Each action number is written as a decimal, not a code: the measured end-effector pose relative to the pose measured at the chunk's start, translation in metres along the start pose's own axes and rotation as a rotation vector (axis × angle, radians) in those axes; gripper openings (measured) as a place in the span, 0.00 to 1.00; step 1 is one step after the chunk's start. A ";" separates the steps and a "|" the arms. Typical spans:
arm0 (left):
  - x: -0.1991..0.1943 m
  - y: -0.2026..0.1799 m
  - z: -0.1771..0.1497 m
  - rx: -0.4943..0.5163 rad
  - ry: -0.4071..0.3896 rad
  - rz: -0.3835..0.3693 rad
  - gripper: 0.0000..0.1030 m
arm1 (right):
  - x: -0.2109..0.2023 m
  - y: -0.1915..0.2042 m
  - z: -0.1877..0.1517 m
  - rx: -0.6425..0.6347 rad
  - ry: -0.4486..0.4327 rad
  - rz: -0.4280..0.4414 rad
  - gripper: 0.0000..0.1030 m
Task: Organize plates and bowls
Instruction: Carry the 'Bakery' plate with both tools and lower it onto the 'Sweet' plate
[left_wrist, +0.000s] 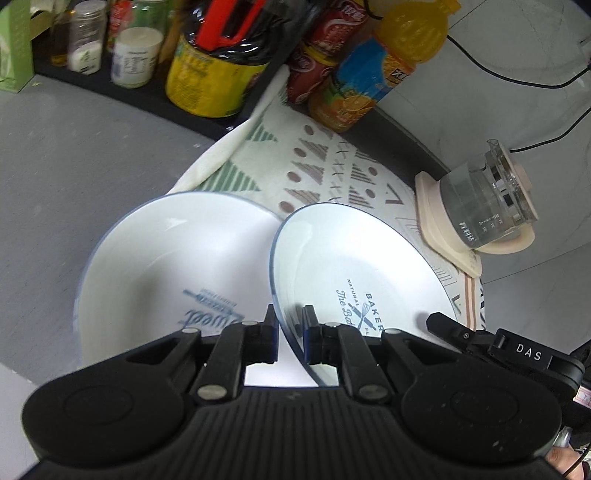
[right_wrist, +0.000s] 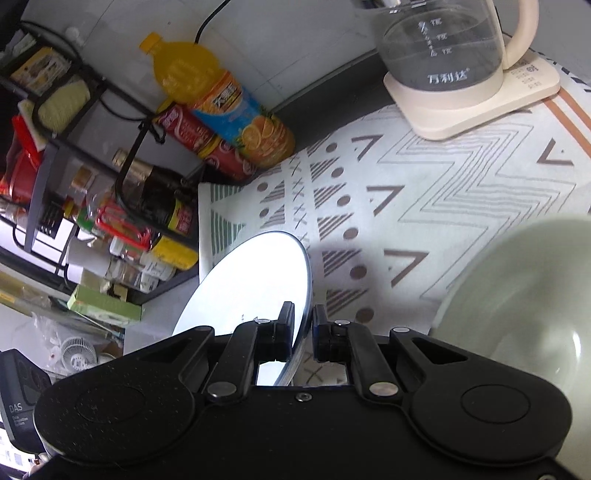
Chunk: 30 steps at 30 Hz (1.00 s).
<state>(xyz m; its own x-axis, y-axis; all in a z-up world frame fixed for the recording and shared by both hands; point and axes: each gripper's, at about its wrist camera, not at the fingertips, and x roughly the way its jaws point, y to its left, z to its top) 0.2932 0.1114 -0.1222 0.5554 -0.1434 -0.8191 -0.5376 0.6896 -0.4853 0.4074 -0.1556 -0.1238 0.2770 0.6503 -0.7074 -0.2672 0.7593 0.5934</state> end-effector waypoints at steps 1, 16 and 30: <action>-0.001 0.002 -0.002 -0.001 0.001 0.002 0.10 | 0.000 0.002 -0.004 -0.004 0.003 -0.002 0.10; -0.009 0.042 -0.023 -0.039 0.008 0.024 0.10 | 0.009 0.025 -0.041 -0.092 0.041 -0.052 0.10; -0.003 0.073 -0.028 -0.086 0.013 0.096 0.13 | 0.036 0.061 -0.068 -0.230 0.092 -0.154 0.09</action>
<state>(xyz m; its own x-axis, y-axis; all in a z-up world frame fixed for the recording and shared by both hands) 0.2343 0.1427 -0.1639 0.4907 -0.0891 -0.8668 -0.6407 0.6374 -0.4282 0.3380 -0.0881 -0.1392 0.2481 0.5150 -0.8205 -0.4337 0.8164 0.3812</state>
